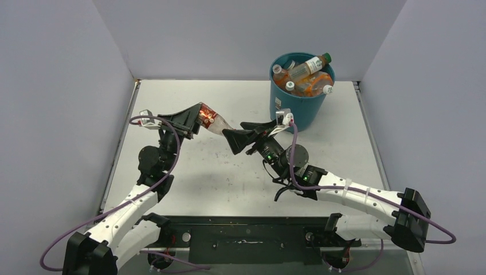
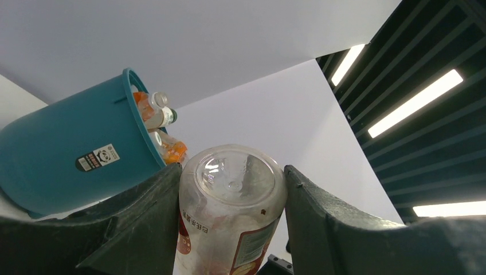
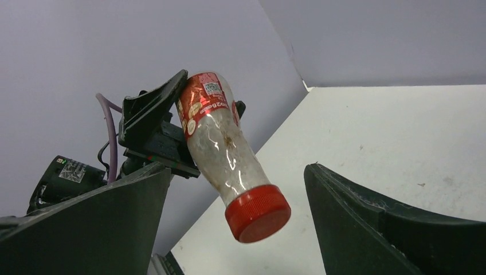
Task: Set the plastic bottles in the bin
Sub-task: Place the plastic bottle in the trash bin.
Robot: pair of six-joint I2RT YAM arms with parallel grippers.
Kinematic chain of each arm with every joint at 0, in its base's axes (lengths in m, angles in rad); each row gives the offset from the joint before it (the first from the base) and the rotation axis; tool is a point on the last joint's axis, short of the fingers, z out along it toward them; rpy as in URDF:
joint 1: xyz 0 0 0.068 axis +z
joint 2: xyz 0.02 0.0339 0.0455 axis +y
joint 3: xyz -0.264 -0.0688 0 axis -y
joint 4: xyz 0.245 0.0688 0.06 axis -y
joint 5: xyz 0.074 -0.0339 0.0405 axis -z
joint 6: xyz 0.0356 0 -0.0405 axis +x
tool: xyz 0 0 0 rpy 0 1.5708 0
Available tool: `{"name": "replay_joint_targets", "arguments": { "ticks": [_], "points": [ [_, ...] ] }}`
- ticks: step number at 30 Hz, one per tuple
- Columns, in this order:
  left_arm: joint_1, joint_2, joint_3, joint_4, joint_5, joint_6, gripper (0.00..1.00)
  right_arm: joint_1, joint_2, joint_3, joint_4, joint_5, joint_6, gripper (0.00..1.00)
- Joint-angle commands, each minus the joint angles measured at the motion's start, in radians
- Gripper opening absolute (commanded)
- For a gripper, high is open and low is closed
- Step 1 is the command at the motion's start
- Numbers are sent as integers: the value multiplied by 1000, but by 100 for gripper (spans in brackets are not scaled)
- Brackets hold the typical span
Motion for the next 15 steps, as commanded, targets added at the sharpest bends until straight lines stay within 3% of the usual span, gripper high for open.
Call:
{"name": "replay_joint_targets", "arguments": {
  "ticks": [1,9,11,15],
  "points": [
    [-28,-22,39,15,12,29,0,-23,42,73,-24,-114,-15,91],
    [-44,-43,47,20,5,24,0,-38,91,102,-64,-202,21,98],
    [-44,-48,47,19,5,20,0,-48,99,100,-56,-227,42,82],
    [-44,-57,41,11,2,23,0,-61,87,80,-24,-295,76,43]
  ]
}}
